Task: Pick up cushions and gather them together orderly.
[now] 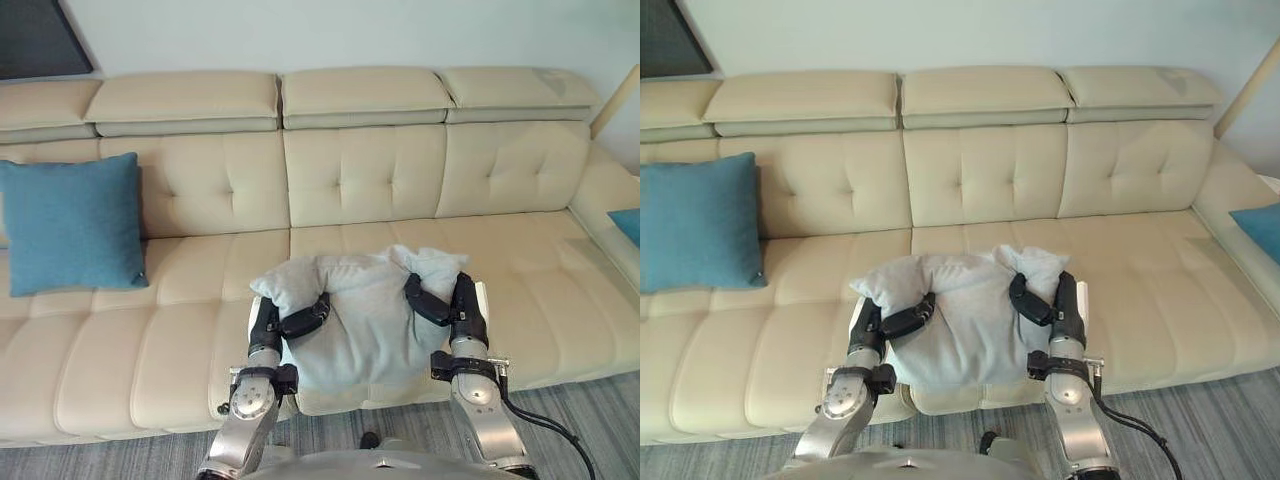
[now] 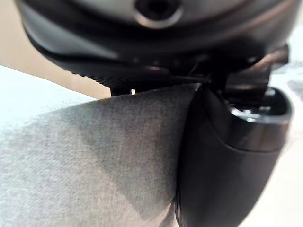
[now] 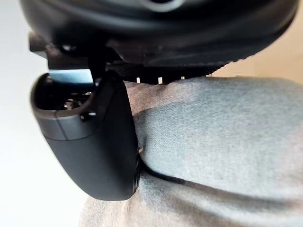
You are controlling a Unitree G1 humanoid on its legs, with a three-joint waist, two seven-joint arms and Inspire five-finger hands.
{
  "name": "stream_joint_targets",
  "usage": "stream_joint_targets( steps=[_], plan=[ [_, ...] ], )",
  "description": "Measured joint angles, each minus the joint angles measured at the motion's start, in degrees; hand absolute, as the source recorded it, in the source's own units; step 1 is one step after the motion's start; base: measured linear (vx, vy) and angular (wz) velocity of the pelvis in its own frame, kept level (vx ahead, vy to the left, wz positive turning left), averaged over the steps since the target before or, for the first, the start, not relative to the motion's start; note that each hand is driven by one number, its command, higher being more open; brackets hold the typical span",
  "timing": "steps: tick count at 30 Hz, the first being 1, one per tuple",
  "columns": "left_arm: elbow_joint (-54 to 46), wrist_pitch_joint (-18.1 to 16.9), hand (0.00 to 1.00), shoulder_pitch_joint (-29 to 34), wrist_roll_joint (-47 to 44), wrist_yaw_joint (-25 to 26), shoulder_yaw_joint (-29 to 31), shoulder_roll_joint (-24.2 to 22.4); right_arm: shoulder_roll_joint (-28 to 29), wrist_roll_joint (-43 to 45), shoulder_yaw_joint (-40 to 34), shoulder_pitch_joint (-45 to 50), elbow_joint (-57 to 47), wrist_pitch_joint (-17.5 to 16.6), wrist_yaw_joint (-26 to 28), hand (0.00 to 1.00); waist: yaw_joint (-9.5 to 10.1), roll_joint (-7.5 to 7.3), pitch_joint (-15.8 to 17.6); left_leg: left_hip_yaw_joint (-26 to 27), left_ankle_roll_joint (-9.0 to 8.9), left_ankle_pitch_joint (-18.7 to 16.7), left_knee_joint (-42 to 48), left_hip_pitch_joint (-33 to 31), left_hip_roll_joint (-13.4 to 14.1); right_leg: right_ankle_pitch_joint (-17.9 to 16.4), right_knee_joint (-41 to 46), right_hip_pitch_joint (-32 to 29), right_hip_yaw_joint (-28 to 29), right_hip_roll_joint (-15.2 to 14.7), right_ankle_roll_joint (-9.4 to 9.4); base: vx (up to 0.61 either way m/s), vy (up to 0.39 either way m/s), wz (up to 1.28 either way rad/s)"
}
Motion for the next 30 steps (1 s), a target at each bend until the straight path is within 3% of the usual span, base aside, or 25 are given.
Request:
stream_joint_targets(
  steps=[8, 16, 21, 23, 30],
  plan=[
    [0.01, 0.01, 0.0, -5.42, 1.9, 0.71, 0.11, 2.97, -0.14, -0.69, -0.36, -1.88, -1.08, 0.16, 0.01, 0.0, 0.02, 1.63, -1.38, -2.12, 0.68, 2.18, -3.26, 1.04, -0.78, 0.63, -2.47, 1.73, -1.5, -0.71, 0.27, 0.01, 0.006, 0.13],
    [1.69, 0.09, 0.0, -16.3, 7.66, 6.4, 0.2, 4.5, -0.86, -5.19, 0.57, -16.56, 5.47, 0.69, -5.23, 0.0, 0.12, 1.75, -1.31, -2.19, 0.58, 4.18, -4.33, -3.14, -0.89, 5.4, -8.07, -0.26, -1.56, -0.46, 0.39, -0.02, 0.008, 0.0],
    [5.51, 0.67, 0.0, -29.31, 7.7, 12.64, 0.71, 4.35, -0.7, -6.46, 1.47, -30.93, 10.07, 2.07, -12.06, 0.0, 0.77, 1.52, 2.69, -3.58, 0.13, 7.01, -4.45, -9.54, -1.19, 8.21, -9.12, -5.97, -2.56, -0.69, -0.18, -0.09, -0.011, 0.11],
    [7.66, 0.7, 0.0, -35.82, 7.7, 15.48, 0.88, 4.28, -1.14, -6.48, 1.44, -36.37, 10.73, 2.86, -15.09, 0.0, 1.87, 1.42, 4.65, -4.07, -0.26, 8.24, -4.44, -13.22, -1.19, 8.3, -6.94, -10.41, -2.88, -0.9, -0.3, -0.14, -0.064, 0.1],
    [14.78, 1.0, 0.0, -49.44, 7.5, 19.17, 2.9, 5.07, -1.59, -6.43, 0.76, -48.96, 16.89, 4.23, -19.06, 0.0, 2.86, 1.24, 8.25, -4.19, -0.97, 10.23, -4.63, -19.33, -1.28, 8.77, -4.37, -17.89, -2.79, -1.23, -0.92, -0.06, -0.064, 0.0]
  ],
)
